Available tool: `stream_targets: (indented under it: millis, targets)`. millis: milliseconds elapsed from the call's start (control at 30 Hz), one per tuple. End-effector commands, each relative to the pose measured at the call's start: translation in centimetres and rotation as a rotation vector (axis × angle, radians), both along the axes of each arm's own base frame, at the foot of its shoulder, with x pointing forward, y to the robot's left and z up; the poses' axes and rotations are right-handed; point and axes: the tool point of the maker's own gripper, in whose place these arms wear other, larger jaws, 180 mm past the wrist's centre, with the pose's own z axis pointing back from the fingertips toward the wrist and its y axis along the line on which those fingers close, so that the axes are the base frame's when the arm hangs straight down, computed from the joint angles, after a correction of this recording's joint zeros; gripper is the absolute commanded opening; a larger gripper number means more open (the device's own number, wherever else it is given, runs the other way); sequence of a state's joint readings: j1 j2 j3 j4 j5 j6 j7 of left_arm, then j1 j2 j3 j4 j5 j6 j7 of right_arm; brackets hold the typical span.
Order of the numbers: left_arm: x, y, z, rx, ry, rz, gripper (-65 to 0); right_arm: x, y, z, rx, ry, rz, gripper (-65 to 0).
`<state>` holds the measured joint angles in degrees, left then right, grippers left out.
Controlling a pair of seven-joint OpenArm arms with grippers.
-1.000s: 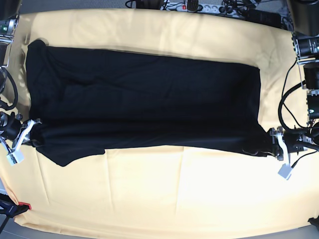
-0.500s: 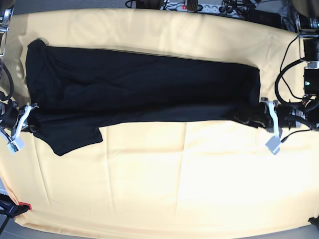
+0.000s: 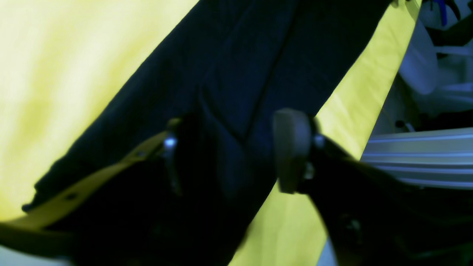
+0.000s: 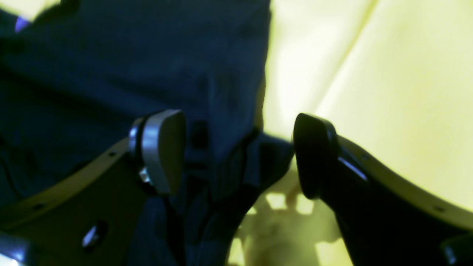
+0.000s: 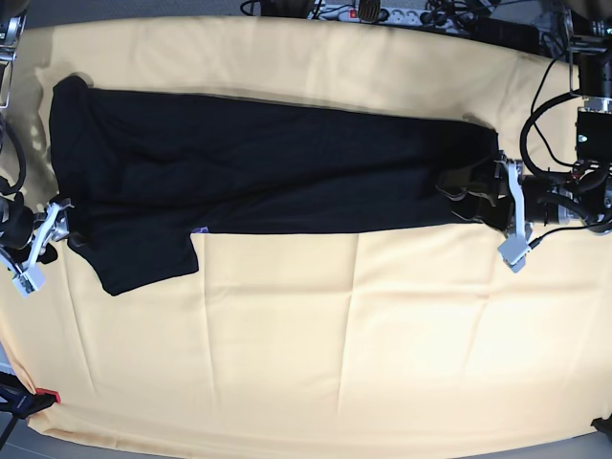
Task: Fold the T-shirt properly
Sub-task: 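Fold the hem over toward the collar edge with both grippers, then grasp the hanging sleeve with the right gripper and tuck it in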
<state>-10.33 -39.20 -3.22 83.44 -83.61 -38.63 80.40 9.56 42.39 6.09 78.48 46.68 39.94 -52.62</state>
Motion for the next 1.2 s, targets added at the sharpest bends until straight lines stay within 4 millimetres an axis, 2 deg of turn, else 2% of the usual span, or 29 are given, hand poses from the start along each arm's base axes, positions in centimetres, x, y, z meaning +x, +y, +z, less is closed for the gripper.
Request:
stream_targets:
  millis: [0,67,133,267,467,567,667,767,833,933,1033,1167]
  targets:
    - [0.7,0.3,1.5,-0.008,-0.047,-0.002,-27.7,1.3,-0.4,2.7,0.014,-0.074,0.002,-18.1]
    - [0.7,0.3,1.5,-0.008,-0.045,-0.002,-27.7,1.7,0.4,3.4,0.067,-0.107,0.006,-18.1]
    - [0.6,0.3,1.4,-0.009,-0.041,-0.002,-27.7,2.4,0.5,3.3,0.086,-0.129,-0.044,-18.3]
    - [0.6,0.3,1.4,-0.009,-0.041,-0.002,-27.7,3.9,-0.3,0.6,0.052,-0.122,-0.194,-18.3]
    - [0.6,0.3,1.4,-0.009,-0.040,-0.001,-27.7,5.9,-0.1,-2.8,0.193,-0.078,-0.292,-18.3]
    - [0.6,0.3,1.3,-0.011,-0.030,0.008,-27.7,6.4,0.9,-4.0,0.263,-0.036,-0.282,-18.3]
    - [0.6,0.3,1.3,-0.011,-0.031,0.008,-27.7,6.1,2.5,-4.7,0.323,-0.009,-0.230,-19.2]
    - [0.6,0.3,1.3,-0.010,-0.030,0.008,-27.7,5.9,3.4,-4.8,0.339,-0.005,-0.195,-25.3]
    - [0.6,0.3,1.3,-0.011,-0.030,0.008,-27.7,5.9,3.7,-4.8,0.345,-0.006,-0.193,-32.0]
    - [0.6,0.3,1.3,-0.011,-0.030,0.008,-27.7,6.2,3.7,-4.6,0.353,-0.025,-0.195,-46.5]
    - [0.6,0.3,1.3,-0.011,-0.030,0.008,-27.7,6.5,3.6,-4.2,0.358,-0.049,-0.199,-65.0]
    - [0.6,0.3,1.3,-0.010,-0.031,0.008,-27.7,7.1,3.8,-2.9,0.379,-0.078,-0.189,-65.0]
